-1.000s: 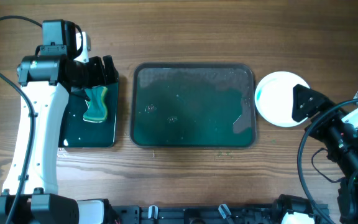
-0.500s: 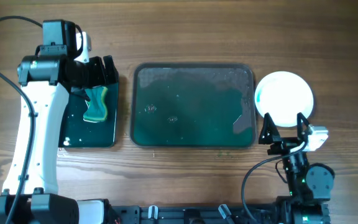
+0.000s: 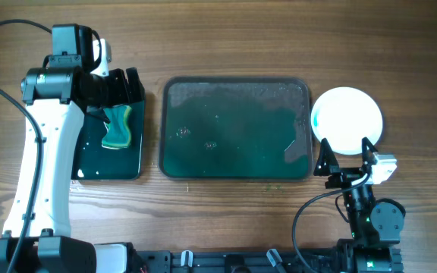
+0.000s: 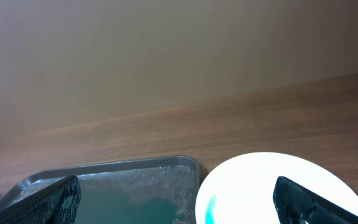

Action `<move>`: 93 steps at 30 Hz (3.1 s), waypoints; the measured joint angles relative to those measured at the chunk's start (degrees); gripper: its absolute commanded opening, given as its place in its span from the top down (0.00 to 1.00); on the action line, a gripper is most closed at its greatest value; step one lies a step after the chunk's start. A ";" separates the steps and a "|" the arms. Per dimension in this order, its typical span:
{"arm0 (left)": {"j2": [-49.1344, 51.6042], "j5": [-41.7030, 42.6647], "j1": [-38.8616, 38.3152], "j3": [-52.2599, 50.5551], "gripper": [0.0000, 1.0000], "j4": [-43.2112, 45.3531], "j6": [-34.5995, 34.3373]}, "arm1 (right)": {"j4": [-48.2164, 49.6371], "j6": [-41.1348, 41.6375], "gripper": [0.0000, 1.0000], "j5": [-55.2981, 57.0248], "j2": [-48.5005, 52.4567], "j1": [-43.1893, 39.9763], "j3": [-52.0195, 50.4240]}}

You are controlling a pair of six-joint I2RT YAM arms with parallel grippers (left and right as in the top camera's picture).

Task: Clean dirty plates on tray and stack at the side

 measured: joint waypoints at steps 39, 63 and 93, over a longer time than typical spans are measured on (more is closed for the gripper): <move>-86.79 -9.60 -3.87 -83.95 0.00 58.45 0.72 | 0.04 -0.02 0.00 0.22 0.07 0.00 -0.04; -86.79 -9.62 -3.87 -83.95 0.00 58.45 0.72 | 0.07 -0.02 0.00 0.22 0.07 0.00 -0.04; -86.79 -9.75 -3.87 -83.95 0.00 58.45 0.72 | 0.07 -0.02 0.00 0.22 0.07 0.00 -0.04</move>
